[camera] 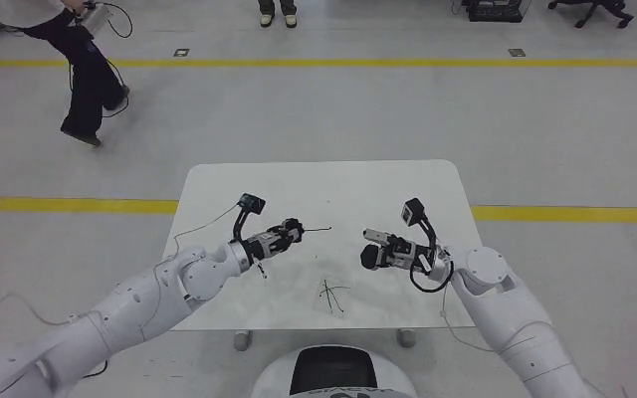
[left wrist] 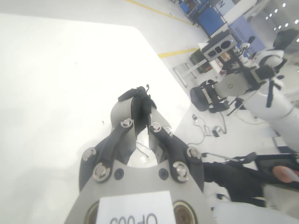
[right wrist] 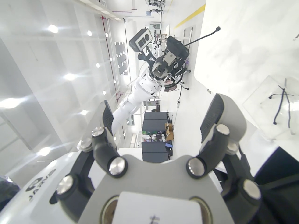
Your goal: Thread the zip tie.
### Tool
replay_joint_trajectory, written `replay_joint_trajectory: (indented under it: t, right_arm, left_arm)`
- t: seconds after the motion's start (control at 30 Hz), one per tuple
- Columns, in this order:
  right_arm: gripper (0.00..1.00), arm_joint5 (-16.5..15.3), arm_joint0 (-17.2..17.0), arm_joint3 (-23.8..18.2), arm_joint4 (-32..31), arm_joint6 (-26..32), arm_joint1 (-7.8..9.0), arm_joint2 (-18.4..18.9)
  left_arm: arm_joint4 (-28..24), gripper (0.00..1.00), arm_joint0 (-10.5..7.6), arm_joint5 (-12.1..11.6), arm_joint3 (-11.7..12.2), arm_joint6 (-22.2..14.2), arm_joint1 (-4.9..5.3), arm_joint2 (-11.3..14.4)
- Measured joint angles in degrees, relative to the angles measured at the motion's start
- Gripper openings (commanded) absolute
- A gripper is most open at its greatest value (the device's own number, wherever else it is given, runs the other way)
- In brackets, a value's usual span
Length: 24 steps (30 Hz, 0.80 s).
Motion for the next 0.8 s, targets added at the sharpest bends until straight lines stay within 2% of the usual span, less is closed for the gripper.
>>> replay_joint_trajectory:
  t: [0.13, 0.27, 0.4, 0.57, 0.63, 0.8]
  right_arm:
    - [1.0, -4.9, 0.7, 2.5, -0.9, 4.3, 0.35, 0.7]
    - [1.0, -8.5, 2.2, 5.3, -1.1, 8.1, 0.4, 0.1]
    - [1.0, -8.6, 3.8, 6.9, -1.6, 11.0, 0.25, -0.5]
    - [1.0, -8.6, 4.6, 8.4, 0.0, 13.7, -0.3, -0.8]
    - [1.0, -8.6, 4.7, 8.7, 0.2, 14.1, -0.37, -0.8]
    - [1.0, -8.6, 4.7, 8.6, 0.1, 14.1, -0.36, -0.8]
  left_arm:
    - [-11.0, 0.0, 1.01, 0.0, 0.2, -8.1, 0.0, -2.9]
    - [-17.1, 0.0, 2.5, 0.0, 0.3, -14.6, -0.35, -6.2]
    - [-21.8, 0.0, 4.66, 0.0, 0.6, -20.6, -1.02, -10.2]
    - [-25.5, 0.0, 7.55, 0.0, 2.1, -28.0, -2.53, -15.6]
    - [-24.0, 0.0, 7.96, 0.0, 2.9, -29.0, -3.0, -17.0]
    - [-23.8, 0.0, 7.94, 0.0, 3.0, -28.8, -3.0, -17.0]
